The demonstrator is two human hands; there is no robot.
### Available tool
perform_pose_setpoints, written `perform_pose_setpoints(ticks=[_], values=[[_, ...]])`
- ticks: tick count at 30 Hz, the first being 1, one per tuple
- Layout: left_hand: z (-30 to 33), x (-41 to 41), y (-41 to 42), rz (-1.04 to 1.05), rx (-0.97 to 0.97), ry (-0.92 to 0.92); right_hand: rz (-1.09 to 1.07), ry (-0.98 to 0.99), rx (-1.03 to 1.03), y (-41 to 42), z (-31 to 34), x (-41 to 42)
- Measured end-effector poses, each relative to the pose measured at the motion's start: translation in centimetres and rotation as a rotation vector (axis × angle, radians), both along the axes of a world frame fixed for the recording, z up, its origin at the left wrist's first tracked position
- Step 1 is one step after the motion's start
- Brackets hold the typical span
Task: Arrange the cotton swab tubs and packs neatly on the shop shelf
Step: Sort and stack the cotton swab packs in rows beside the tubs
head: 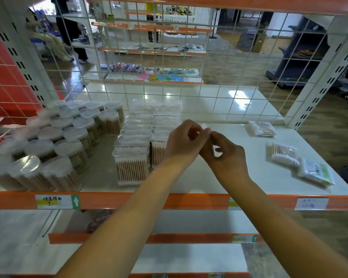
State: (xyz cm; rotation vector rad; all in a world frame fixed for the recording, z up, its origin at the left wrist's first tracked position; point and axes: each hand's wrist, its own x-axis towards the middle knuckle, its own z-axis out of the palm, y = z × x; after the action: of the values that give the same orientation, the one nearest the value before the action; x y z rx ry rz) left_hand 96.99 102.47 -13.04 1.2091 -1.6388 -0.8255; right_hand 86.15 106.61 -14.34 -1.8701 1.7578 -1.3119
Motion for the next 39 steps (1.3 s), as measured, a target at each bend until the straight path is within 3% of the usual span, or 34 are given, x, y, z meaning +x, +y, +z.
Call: perform_pose_setpoints(ticks=[10, 16, 22, 26, 31, 35, 39], values=[[1.9, 2.7, -0.2, -0.145, -0.071, -0.156, -0.058, -0.044, -0.122, 0.0, -0.4, -0.3], [1.5, 6.7, -1.1, 0.001, -0.161, -0.276, 0.021, -0.086, -0.104, -0.4, -0.8, 0.5], [0.8, 10.5, -1.5, 0.103, -0.234, -0.451, 0.061, -0.133, 0.060, -1.9, -2.1, 2.8], [-0.2, 13.0, -1.5, 0.155, -0.223, -0.475, 0.042, -0.171, 0.125, -2.4, -3.6, 3.9], [-2.2, 15.4, -1.3, 0.134, -0.117, -0.531, 0.068, -0.081, 0.167, -3.0, -5.2, 4.5], [-3.6, 16.0, -0.6, 0.085, 0.018, -0.612, 0.049, -0.006, 0.111, -3.4, -6.1, 4.8], [-3.8, 15.6, -0.3, 0.067, 0.015, -0.729, 0.005, 0.015, 0.050, -3.6, -6.6, 4.7]])
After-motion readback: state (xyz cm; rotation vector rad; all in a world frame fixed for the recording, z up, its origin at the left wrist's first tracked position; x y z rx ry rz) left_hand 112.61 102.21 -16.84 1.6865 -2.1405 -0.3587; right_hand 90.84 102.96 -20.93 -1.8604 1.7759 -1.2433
